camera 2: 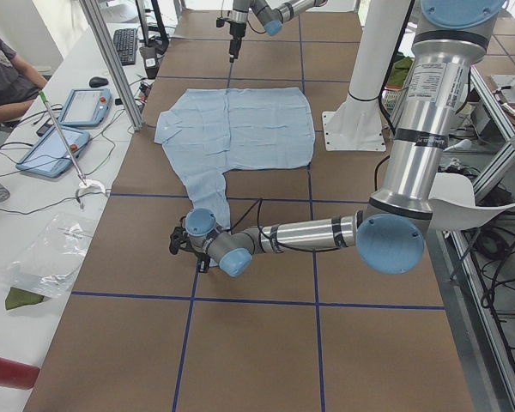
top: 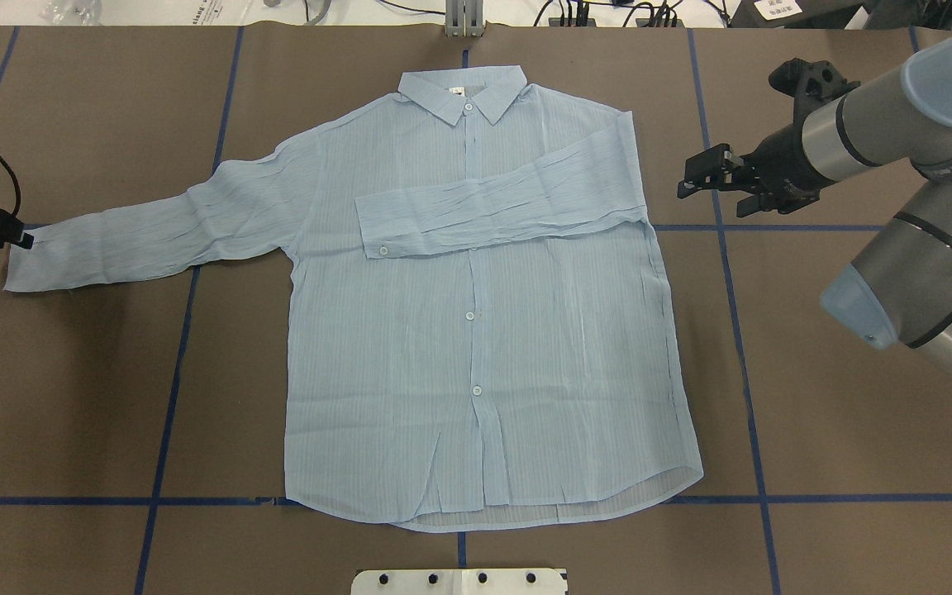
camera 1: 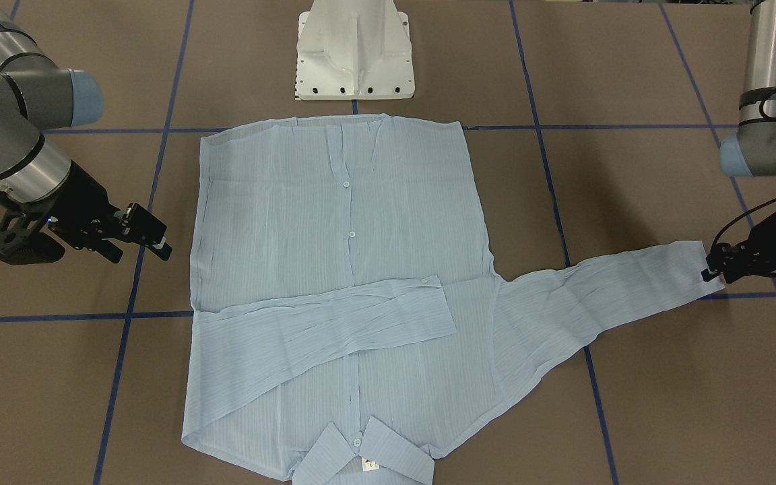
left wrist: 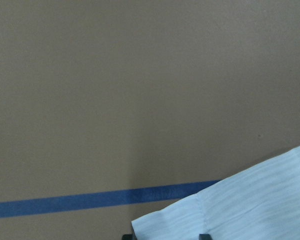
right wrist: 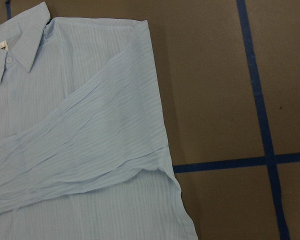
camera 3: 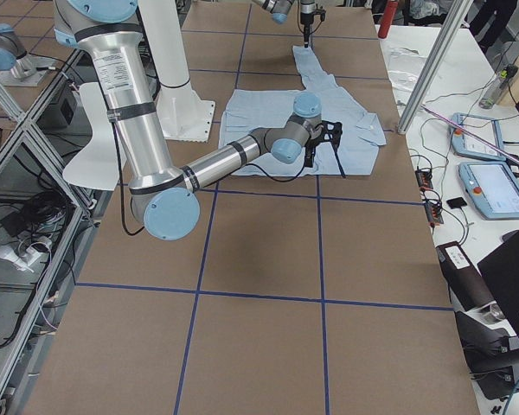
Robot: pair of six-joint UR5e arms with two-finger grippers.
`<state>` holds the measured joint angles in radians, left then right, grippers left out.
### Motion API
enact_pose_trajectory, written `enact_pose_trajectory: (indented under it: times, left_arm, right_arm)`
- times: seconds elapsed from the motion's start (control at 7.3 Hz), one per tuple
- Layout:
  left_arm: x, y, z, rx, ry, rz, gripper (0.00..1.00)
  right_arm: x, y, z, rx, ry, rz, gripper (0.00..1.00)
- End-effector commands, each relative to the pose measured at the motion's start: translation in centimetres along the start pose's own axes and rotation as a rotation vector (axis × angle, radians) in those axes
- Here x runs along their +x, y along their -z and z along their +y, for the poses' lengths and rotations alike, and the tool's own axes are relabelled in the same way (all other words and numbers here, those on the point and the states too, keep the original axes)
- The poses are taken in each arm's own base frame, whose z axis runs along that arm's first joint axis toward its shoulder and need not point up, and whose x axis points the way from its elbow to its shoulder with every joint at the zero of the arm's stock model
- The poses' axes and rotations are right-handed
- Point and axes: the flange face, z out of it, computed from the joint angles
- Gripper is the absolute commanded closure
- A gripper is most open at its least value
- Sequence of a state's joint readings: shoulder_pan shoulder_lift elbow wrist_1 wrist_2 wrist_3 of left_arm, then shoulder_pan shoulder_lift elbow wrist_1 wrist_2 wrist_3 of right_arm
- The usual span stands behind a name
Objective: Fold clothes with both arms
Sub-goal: 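Release the sleeve and raise the right gripper back beside the shirt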
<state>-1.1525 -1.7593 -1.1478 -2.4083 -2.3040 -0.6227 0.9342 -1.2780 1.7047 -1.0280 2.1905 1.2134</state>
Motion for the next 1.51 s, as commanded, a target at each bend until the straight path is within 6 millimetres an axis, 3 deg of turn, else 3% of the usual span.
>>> enact_pose_trajectory:
  times: [0.0, 0.55, 0.68, 0.82, 0.96, 1.37]
  left_arm:
    - [-0.1, -0.1, 0.1, -0.002, 0.002, -0.001, 0.47]
    - [0.4, -0.6, 0.1, -0.01, -0.006, 0.001, 0.47]
    - [0.3, -0.6, 0.2, -0.011, -0.006, -0.001, 0.52]
    - [0.0, -0.8, 0.4, -0.015, -0.002, -0.004, 0.65]
    - [0.0, -0.8, 0.4, -0.016, -0.005, -0.002, 1.0]
    - [1.6, 0.1, -0.4, 0.001, -0.017, 0.016, 1.0]
  right_arm:
    - [0.2, -0.1, 0.0, -0.001, -0.002, 0.002, 0.01]
    - [2.0, 0.6, 0.9, -0.003, -0.011, 0.014, 0.01]
    - [2.5, 0.9, 0.8, 0.003, -0.006, 0.017, 0.01]
    - [2.6, 0.9, 0.9, 0.002, -0.007, 0.018, 0.01]
    - [2.6, 0.9, 0.9, 0.002, -0.007, 0.018, 0.01]
    - [2.7, 1.3, 0.9, 0.004, -0.007, 0.016, 0.01]
